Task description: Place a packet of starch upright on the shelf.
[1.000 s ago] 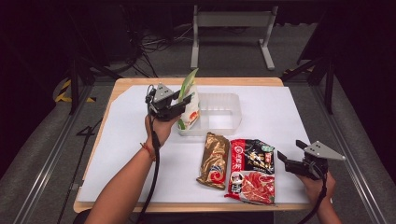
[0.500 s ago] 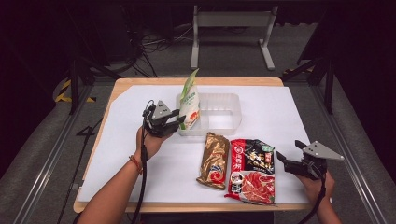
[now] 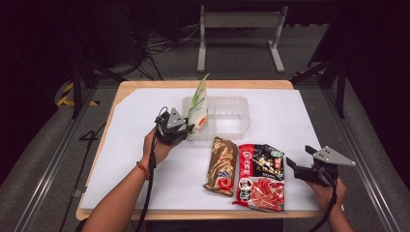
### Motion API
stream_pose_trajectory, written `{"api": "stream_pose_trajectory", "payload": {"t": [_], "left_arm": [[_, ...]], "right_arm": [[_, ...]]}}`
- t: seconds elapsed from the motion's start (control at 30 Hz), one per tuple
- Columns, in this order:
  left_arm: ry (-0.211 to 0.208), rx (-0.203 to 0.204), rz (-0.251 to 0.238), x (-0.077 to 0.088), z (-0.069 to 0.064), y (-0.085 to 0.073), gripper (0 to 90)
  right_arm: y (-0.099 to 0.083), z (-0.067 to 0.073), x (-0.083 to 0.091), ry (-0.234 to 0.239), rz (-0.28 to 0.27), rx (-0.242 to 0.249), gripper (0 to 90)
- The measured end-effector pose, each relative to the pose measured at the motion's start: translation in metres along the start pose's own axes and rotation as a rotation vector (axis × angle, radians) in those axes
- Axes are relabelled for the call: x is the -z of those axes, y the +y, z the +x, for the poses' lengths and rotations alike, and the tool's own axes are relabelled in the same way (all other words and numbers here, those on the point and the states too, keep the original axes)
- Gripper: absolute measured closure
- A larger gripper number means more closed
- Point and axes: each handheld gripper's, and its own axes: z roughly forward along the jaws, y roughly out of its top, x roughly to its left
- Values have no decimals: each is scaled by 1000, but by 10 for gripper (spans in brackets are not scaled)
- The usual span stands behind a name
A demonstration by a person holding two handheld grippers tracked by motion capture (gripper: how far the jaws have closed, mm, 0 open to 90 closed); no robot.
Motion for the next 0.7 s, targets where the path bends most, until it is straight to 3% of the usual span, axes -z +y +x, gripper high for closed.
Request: {"api": "stream_pose_trajectory", "payload": {"t": [0.1, 0.17, 0.27, 0.37, 0.5, 0.6, 0.7], "left_arm": [[-11, -7, -11, 9, -2, 0, 516], [-47, 1, -44, 19, -1, -3, 528], [-69, -21, -48, 27, -3, -6, 503], [-87, -45, -20, 39, -7, -12, 438], [-104, -27, 12, 49, -7, -23, 356], [-68, -24, 29, 55, -3, -32, 274], [-78, -16, 32, 61, 1, -41, 258]], "right_arm": [[0, 0, 0, 0, 0, 0, 162], [0, 0, 0, 1, 0, 0, 162], [0, 0, 0, 0, -1, -1, 162], [0, -1, 0, 2, -5, -7, 162], [0, -4, 2, 34, -28, -33, 183], [0, -5, 3, 57, -28, -41, 208], [0, -4, 4, 91, -27, -35, 265]]}}
